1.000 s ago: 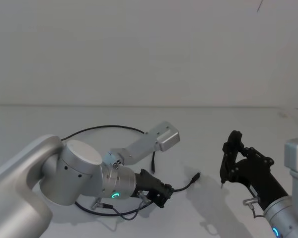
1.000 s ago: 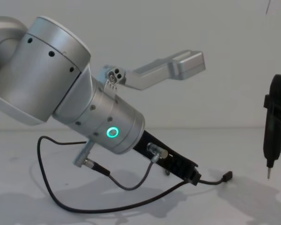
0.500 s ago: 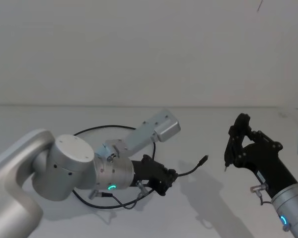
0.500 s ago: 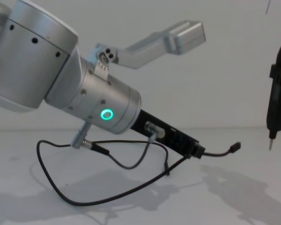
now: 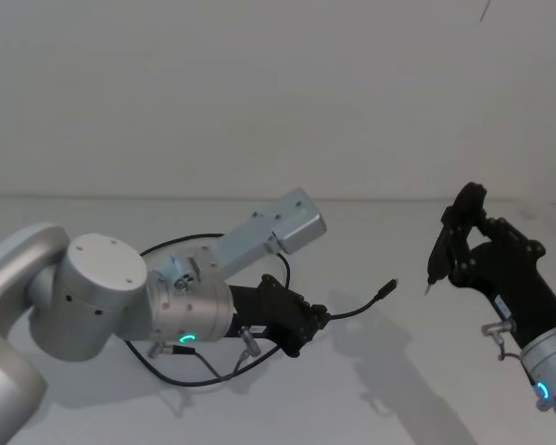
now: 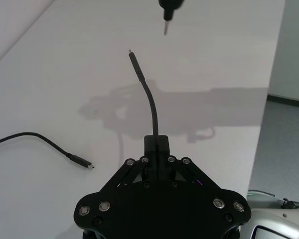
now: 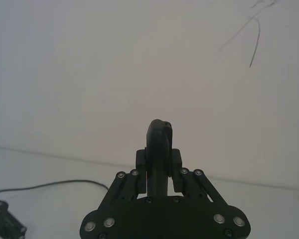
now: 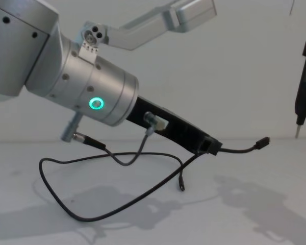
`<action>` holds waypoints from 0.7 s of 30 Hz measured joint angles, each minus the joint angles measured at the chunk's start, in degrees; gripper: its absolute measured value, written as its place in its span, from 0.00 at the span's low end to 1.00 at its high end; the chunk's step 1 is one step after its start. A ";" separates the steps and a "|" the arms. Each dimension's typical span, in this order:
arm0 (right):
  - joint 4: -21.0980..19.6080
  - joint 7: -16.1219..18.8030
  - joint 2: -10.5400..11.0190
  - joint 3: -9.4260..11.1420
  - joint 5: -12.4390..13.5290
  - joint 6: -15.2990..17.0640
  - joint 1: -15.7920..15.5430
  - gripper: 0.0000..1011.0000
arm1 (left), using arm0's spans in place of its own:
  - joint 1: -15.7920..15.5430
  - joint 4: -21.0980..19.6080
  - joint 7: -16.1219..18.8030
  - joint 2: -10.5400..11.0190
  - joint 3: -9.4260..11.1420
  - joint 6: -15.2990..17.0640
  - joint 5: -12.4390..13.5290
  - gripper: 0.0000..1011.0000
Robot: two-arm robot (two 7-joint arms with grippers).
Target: Pick up the data cable with the one hand.
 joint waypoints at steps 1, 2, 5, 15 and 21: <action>-0.01 0.08 -0.17 0.25 0.24 -0.09 0.19 0.28 | -0.06 -0.10 -0.30 0.18 0.01 -0.14 -0.08 0.03; -0.01 0.13 -0.22 0.32 0.38 -0.12 0.25 0.28 | -0.21 -0.34 -0.74 0.57 0.05 -0.33 -0.22 0.03; 0.04 0.42 -0.64 0.84 1.04 -0.20 0.70 0.28 | -0.37 -0.59 -1.37 1.02 0.10 -0.65 -0.43 0.03; 1.27 1.94 -2.10 1.99 4.24 0.37 2.26 0.28 | -0.85 -1.32 -3.78 2.53 0.10 -2.67 -1.71 0.03; 2.27 2.80 -2.79 2.23 6.15 1.47 3.11 0.28 | -1.01 -1.53 -4.46 2.96 0.03 -3.38 -2.17 0.03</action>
